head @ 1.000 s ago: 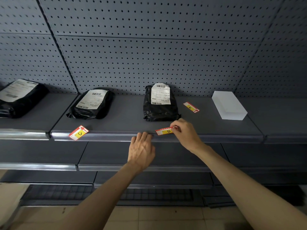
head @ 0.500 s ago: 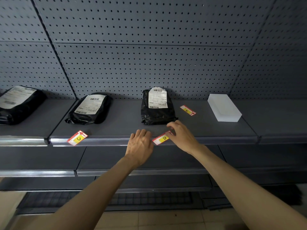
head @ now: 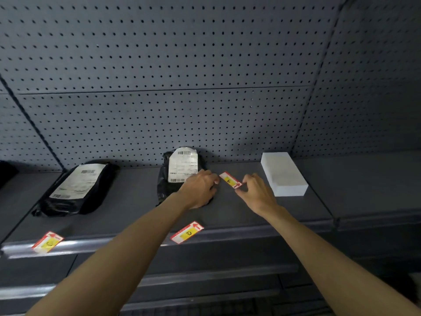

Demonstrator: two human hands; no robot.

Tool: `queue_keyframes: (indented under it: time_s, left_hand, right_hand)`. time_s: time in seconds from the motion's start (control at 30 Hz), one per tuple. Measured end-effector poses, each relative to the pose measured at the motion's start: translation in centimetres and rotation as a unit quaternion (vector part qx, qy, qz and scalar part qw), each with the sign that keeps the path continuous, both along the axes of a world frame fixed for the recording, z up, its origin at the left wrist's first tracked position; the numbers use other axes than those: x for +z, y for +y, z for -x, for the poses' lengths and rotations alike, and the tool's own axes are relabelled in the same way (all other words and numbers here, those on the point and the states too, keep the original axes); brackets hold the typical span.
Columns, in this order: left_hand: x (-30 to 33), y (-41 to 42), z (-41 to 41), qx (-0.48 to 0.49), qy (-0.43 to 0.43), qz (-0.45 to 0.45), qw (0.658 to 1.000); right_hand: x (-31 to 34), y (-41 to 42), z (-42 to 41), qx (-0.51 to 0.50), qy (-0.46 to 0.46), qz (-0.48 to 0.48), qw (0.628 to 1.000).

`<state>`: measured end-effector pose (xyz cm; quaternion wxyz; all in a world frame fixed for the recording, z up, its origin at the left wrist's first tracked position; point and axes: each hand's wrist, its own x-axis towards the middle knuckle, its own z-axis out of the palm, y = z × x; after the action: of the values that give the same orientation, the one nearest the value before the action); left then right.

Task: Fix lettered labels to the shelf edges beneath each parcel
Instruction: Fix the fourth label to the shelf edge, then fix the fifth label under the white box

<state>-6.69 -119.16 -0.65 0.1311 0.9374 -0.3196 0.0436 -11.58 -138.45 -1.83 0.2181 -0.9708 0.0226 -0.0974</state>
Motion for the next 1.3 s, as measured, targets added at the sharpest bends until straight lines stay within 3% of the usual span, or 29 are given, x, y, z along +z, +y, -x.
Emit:
queue_keyframes:
  time_s: [0.37, 0.5, 0.67, 0.87, 1.13, 1.3]
  left_hand:
    - [-2.4, -7.1, -8.5, -0.007, 0.021, -0.150, 0.988]
    - [-2.9, -7.9, -9.3, -0.004, -0.007, -0.206, 0.978]
    - [-3.3, -7.8, -9.5, -0.001, -0.015, -0.155, 0.988]
    - [-2.6, -6.9, -7.7, 0.011, -0.027, -0.024, 0.999]
    - [-0.9, -7.6, 1.2, 0.001, -0.025, 0.098, 0.995]
    - [-0.7, -10.3, 7.2, 0.005, -0.047, 0.111, 0.993]
  right_hand:
    - [-3.0, -2.0, -7.0, 0.030, 0.080, -0.002, 0.996]
    - [-3.4, -1.8, -8.3, 0.031, 0.093, 0.022, 0.995]
    - [-3.3, -2.2, -9.0, 0.019, 0.114, -0.036, 0.993]
    - [-2.9, -2.9, -7.1, 0.045, 0.057, -0.092, 0.993]
    - [0.5, -6.7, 0.6, 0.064, -0.024, -0.142, 0.987]
    - [1.1, -9.6, 5.8, 0.039, -0.053, -0.125, 0.990]
